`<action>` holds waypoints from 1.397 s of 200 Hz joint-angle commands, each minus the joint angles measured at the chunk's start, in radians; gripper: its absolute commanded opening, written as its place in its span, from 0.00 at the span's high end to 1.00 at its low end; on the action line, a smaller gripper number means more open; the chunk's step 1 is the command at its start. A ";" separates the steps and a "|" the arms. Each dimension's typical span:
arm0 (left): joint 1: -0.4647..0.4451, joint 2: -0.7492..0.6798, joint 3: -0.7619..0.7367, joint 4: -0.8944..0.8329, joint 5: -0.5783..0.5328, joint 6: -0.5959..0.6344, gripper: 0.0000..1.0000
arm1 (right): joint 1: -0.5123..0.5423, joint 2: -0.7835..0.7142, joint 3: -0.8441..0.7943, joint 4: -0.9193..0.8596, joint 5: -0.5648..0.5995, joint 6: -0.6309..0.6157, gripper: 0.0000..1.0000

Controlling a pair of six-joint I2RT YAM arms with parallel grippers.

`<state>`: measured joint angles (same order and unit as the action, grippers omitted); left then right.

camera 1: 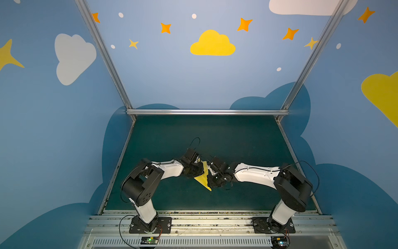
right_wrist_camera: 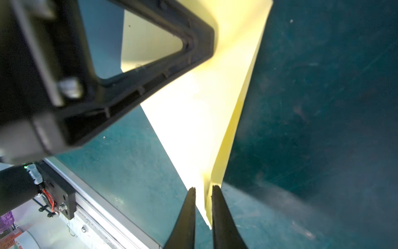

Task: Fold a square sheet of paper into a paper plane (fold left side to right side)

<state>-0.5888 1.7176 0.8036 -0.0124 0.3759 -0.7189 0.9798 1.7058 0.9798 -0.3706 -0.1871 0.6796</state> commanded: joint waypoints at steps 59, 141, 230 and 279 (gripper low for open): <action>0.013 -0.001 -0.041 -0.044 -0.049 -0.005 0.96 | 0.008 0.020 -0.010 -0.013 0.010 0.004 1.00; 0.015 -0.004 -0.052 -0.032 -0.046 -0.012 0.96 | 0.019 0.035 -0.056 0.026 -0.005 0.031 1.00; 0.014 -0.006 -0.053 -0.026 -0.043 -0.015 0.96 | 0.033 -0.007 -0.109 -0.031 0.037 0.032 0.99; 0.015 -0.011 -0.057 -0.021 -0.040 -0.017 0.96 | 0.030 -0.134 -0.096 -0.081 0.055 0.042 0.94</action>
<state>-0.5842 1.7061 0.7746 0.0273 0.3794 -0.7376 1.0050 1.6279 0.8753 -0.3725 -0.1532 0.7067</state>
